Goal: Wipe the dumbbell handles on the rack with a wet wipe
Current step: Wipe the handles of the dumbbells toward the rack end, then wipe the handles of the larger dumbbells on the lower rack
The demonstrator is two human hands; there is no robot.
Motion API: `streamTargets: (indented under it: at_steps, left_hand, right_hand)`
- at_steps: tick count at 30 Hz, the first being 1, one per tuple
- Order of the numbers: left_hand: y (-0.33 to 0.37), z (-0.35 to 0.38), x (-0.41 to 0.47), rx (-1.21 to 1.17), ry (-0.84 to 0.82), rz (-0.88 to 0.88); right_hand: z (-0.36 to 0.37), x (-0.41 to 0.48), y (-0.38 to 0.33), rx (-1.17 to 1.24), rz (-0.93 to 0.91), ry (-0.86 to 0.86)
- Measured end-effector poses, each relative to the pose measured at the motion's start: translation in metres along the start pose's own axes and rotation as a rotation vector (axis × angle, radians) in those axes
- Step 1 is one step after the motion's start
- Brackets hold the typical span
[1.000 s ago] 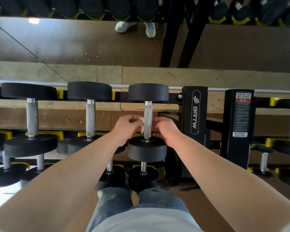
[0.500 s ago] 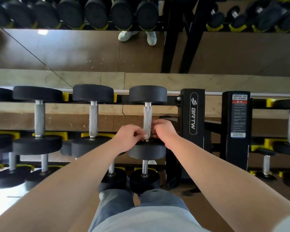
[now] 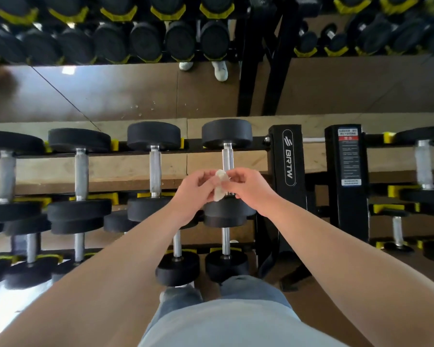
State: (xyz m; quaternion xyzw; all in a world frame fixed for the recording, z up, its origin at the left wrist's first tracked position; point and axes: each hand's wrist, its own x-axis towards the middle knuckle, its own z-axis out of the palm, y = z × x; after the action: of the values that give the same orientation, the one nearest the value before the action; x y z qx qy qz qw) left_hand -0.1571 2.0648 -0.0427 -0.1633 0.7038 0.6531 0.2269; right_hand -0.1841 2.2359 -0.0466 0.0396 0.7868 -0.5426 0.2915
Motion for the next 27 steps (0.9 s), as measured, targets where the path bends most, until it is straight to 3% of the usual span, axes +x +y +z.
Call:
streamTargets:
  at_steps: [6,11,15,18,27]
  left_hand:
    - [-0.005,-0.021,-0.045,0.134,-0.061,0.111]
    - [-0.017,-0.029,-0.07,0.163,-0.178,0.075]
    - [-0.03,-0.031,-0.082,0.239,-0.251,0.012]
    - [-0.039,-0.025,-0.091,0.13,-0.298,-0.028]
    - [-0.071,-0.001,-0.116,0.128,-0.2,-0.133]
  right_hand:
    - [0.035,-0.042,-0.003,0.407,0.079,0.061]
    - [0.057,-0.079,-0.002,0.699,0.059,0.202]
    - [0.077,-0.105,0.006,0.691,0.056,0.278]
    - [0.085,-0.124,0.012,0.51,0.075,0.234]
    - [0.077,-0.141,0.058,0.475,0.12,0.268]
